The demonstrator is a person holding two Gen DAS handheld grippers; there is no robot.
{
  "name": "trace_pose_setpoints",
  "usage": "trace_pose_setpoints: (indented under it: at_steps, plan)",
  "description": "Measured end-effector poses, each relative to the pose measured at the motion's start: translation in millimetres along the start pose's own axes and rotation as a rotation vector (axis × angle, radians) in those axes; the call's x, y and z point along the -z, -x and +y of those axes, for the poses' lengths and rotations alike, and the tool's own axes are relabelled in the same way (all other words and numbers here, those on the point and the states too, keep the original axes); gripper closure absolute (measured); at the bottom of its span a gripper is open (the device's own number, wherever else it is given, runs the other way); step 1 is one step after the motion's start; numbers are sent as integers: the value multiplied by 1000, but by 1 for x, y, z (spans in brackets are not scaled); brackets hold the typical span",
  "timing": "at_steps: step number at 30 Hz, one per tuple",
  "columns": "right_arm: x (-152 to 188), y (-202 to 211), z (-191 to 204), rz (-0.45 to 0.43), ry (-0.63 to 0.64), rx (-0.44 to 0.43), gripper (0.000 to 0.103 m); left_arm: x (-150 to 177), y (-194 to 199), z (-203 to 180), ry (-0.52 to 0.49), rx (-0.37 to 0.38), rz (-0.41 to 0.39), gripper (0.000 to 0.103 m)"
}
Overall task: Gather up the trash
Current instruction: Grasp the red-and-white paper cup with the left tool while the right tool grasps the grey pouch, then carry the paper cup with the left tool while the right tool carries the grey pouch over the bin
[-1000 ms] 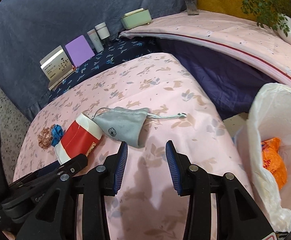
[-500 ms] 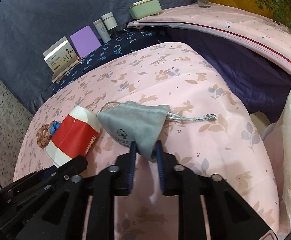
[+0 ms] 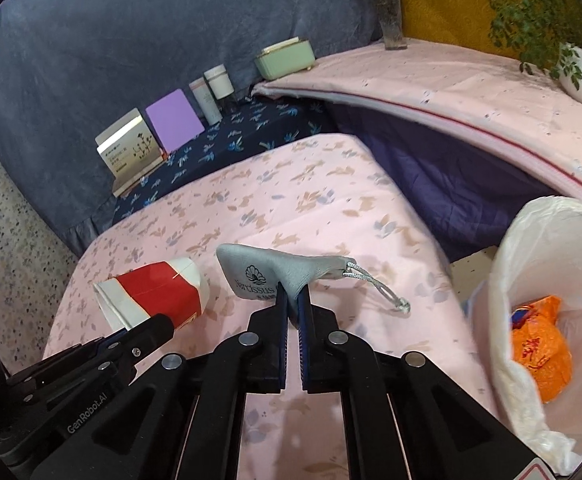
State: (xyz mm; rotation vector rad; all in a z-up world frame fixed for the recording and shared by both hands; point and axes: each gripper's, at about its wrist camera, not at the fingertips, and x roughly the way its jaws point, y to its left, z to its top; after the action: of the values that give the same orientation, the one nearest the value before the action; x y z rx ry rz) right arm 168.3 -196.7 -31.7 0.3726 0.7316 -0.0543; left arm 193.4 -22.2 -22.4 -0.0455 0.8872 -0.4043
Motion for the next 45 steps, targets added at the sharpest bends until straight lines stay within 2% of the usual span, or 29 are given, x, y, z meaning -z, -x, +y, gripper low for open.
trace_pose_setpoints:
  at_steps: [12,22,37,45]
  plan:
    - [-8,75,-52,-124,-81,43,98,4,37,-71,-110,52,-53,97]
    - [-3,126,-105,-193,-154,108,98,13,50,-134,-206,112,-65,97]
    - [19,164,-180,-227,-269,216,98,30,36,-222,-357,242,-17,97]
    - [30,166,-202,-220,-304,242,98,37,19,-239,-391,285,31,96]
